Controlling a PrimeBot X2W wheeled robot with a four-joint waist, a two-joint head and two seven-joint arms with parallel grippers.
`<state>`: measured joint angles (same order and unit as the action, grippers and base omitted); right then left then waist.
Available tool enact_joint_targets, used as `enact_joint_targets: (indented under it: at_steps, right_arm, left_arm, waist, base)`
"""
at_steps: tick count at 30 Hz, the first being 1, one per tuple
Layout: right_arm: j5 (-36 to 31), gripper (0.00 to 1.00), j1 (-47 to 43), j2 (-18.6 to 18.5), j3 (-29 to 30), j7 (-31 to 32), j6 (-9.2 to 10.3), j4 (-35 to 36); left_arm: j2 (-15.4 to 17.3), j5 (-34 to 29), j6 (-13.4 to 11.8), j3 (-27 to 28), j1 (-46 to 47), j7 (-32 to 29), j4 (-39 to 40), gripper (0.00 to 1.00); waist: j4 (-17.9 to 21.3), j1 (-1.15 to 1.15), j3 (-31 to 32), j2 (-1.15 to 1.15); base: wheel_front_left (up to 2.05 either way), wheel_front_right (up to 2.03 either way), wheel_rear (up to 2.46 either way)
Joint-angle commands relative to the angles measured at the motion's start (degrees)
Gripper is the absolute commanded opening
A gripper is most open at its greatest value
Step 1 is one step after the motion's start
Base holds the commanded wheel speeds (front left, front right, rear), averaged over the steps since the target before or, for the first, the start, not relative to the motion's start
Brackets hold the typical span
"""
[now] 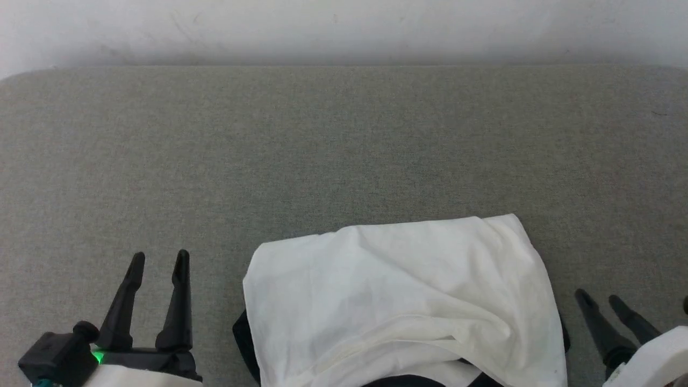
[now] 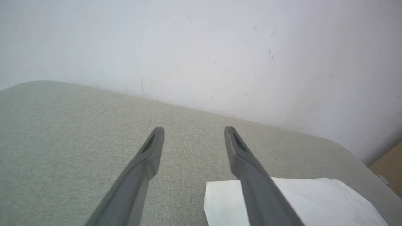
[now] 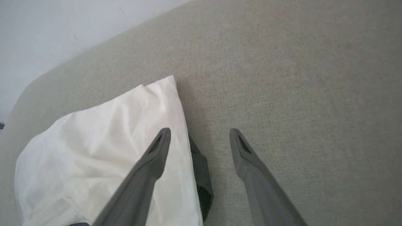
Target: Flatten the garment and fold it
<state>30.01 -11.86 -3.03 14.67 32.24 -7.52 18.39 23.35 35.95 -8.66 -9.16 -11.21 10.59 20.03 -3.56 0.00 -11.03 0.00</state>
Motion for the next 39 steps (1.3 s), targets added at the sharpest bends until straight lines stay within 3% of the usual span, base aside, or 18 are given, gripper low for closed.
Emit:
enact_joint_targets:
  at_steps: [1, 8, 18, 19, 20, 21, 22, 31, 39]
  right_arm:
    - [-0.7, 1.0, 0.88, 0.15, -0.71, -0.17, 0.03, -1.22]
    - [-3.54, 1.0, 2.85, 0.15, -3.34, 1.22, 0.03, -5.71]
    - [-6.93, 1.0, 5.12, 0.15, -7.0, 7.84, 0.03, -10.22]
    - [-7.04, 0.76, 5.3, 0.15, -7.07, 8.53, 0.03, -10.76]
    - [-7.08, 0.31, 5.48, 0.15, -7.27, 9.09, 0.03, -11.21]
    - [-6.95, 0.04, 5.75, 0.15, -7.36, 9.17, 0.03, -11.57]
    - [-6.76, 0.0, 6.03, 0.15, -7.33, 9.06, 0.03, -12.02]
    - [-7.85, 0.0, 9.34, 0.04, -6.37, 6.0, 0.03, -13.24]
    - [-11.18, 0.0, 11.84, -3.28, 0.79, 4.06, 0.03, -12.44]
  left_arm:
    - [-0.64, -2.59, -0.89, -0.22, 0.99, 1.59, -0.87, 1.0]
    - [-3.77, -8.86, -1.8, -2.3, 2.64, 3.96, -4.04, 1.0]
    - [-3.0, -11.31, -1.09, -3.64, 4.18, 4.02, -6.34, 1.0]
    - [-2.91, -11.47, -1.15, -3.7, 4.32, 3.96, -6.49, 1.0]
    - [-2.79, -11.67, -1.21, -3.83, 4.42, 3.81, -6.7, 1.0]
    - [-2.8, -11.74, -1.27, -3.93, 4.51, 3.75, -6.84, 1.0]
    - [-2.94, -11.63, -1.32, -4.0, 4.54, 3.74, -6.99, 1.0]
    - [-3.15, -11.12, -1.73, -4.4, 3.62, 3.27, -8.05, 1.0]
    - [-2.57, -10.69, -2.07, -4.12, 2.43, 2.91, -7.83, 1.0]
  waist:
    - [-0.94, 0.0, -0.93, 0.0]
    - [-3.53, 0.0, -2.63, 0.0]
    - [-5.68, 0.0, -3.5, 0.0]
    - [-5.76, 0.0, -3.48, 0.0]
    - [-5.79, 0.0, -3.42, 0.0]
    - [-5.79, 0.0, -3.31, 0.0]
    - [-5.77, 0.0, -3.1, 0.0]
    - [-4.64, 0.0, -0.42, 0.0]
    - [-3.01, 0.0, 1.7, 0.0]
  base:
    - [0.0, 0.0, 0.0]
    - [0.0, 0.0, 0.0]
    - [0.0, 0.0, 0.0]
    - [0.0, 0.0, 0.0]
    - [0.0, 0.0, 0.0]
    - [0.0, 0.0, 0.0]
    - [0.0, 0.0, 0.0]
    - [0.0, 0.0, 0.0]
    - [0.0, 0.0, 0.0]
